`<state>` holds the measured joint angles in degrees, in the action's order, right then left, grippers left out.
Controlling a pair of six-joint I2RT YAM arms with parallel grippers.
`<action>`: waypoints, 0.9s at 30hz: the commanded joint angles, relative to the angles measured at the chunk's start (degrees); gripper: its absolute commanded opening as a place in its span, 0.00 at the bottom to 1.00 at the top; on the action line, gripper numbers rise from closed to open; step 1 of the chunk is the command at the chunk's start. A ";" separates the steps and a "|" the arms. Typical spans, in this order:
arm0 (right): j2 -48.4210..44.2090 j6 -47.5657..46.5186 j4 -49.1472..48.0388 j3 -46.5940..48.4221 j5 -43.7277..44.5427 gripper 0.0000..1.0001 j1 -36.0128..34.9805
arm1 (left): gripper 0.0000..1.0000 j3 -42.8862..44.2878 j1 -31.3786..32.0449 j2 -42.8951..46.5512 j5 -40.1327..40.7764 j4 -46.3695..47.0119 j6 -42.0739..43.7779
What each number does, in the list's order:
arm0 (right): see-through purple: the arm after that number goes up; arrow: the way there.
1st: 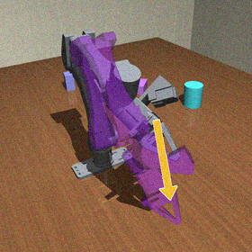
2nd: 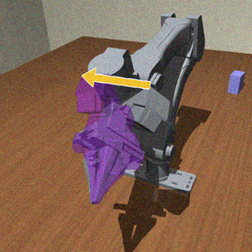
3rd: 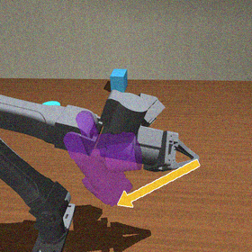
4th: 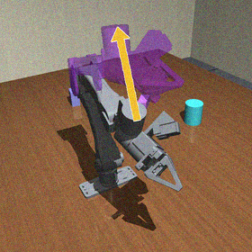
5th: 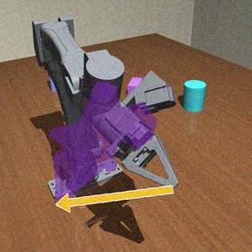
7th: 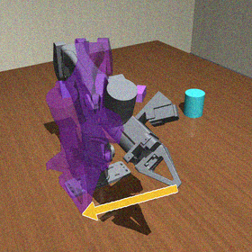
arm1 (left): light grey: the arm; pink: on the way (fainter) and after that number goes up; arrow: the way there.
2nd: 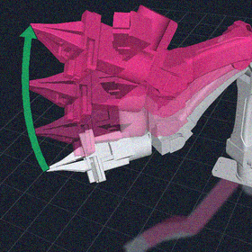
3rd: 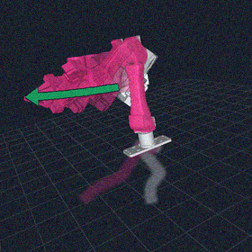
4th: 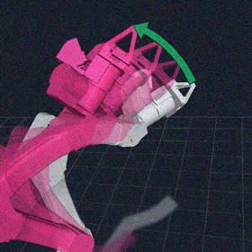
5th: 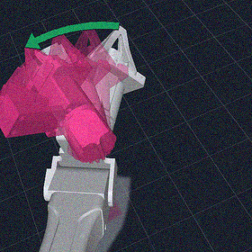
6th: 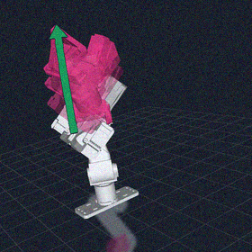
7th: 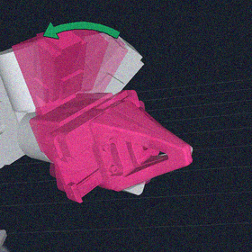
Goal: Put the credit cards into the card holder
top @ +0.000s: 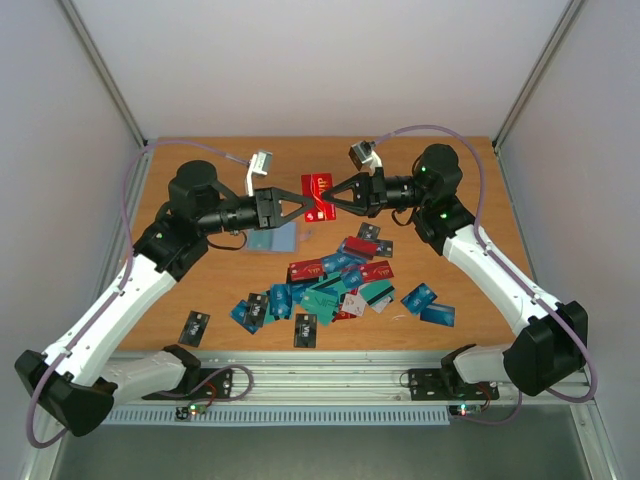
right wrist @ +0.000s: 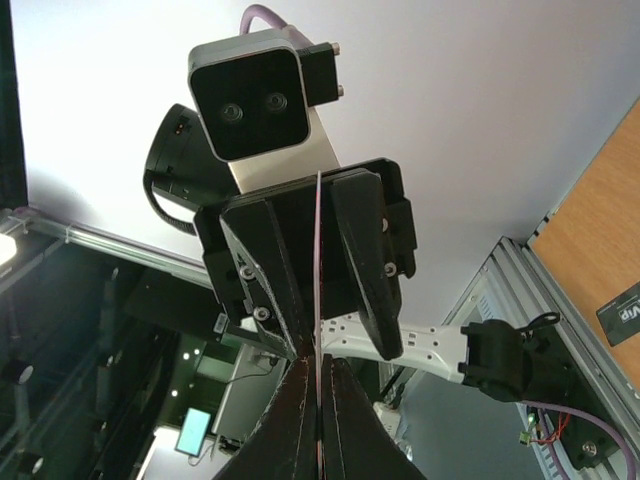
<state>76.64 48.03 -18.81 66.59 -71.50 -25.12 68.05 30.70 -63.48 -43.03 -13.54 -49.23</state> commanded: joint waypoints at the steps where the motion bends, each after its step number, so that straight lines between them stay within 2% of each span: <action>1: -0.82 0.07 -1.99 1.57 -1.85 0.01 -0.36 | 0.23 0.81 -0.29 0.29 0.22 3.23 0.41; 11: 0.21 0.87 -4.22 1.71 -2.46 0.01 -0.36 | 0.01 0.52 -0.29 -0.44 -0.53 5.21 -0.70; 12: 0.39 0.61 -3.92 1.71 -2.44 0.03 -0.36 | 0.00 0.42 -0.29 -0.65 -0.65 5.66 -0.98; 13: 0.48 -0.18 -2.49 1.81 -2.37 0.08 -0.36 | 0.00 0.38 -0.29 -0.79 -0.42 5.67 -1.02; 14: 0.44 -2.41 0.48 2.17 -1.78 0.17 -0.36 | 0.00 0.52 -0.35 -0.89 -0.02 5.03 -0.91; 16: 0.19 -10.75 13.56 4.15 0.44 0.38 -0.32 | 0.00 1.51 -1.07 -1.40 1.06 1.06 0.22; 18: 0.58 -22.70 32.53 8.73 4.60 0.47 -0.32 | 0.00 2.22 -2.77 -1.99 1.25 -3.28 2.71; 20: 2.20 -32.51 47.30 14.45 9.17 0.49 -0.36 | 0.00 1.26 -5.32 -2.12 0.61 -5.61 4.50; 22: 4.11 -37.86 55.97 17.17 12.73 0.49 -0.33 | 0.00 -0.06 -8.26 -1.96 -0.38 -6.66 6.01; 27: 7.35 -38.94 58.45 17.03 15.72 0.48 -0.36 | 0.00 -5.54 -14.90 -1.85 -1.46 -8.17 11.05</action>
<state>81.47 16.56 27.94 83.40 -60.20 -25.19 66.98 20.05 -65.25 -43.68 -18.94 -43.86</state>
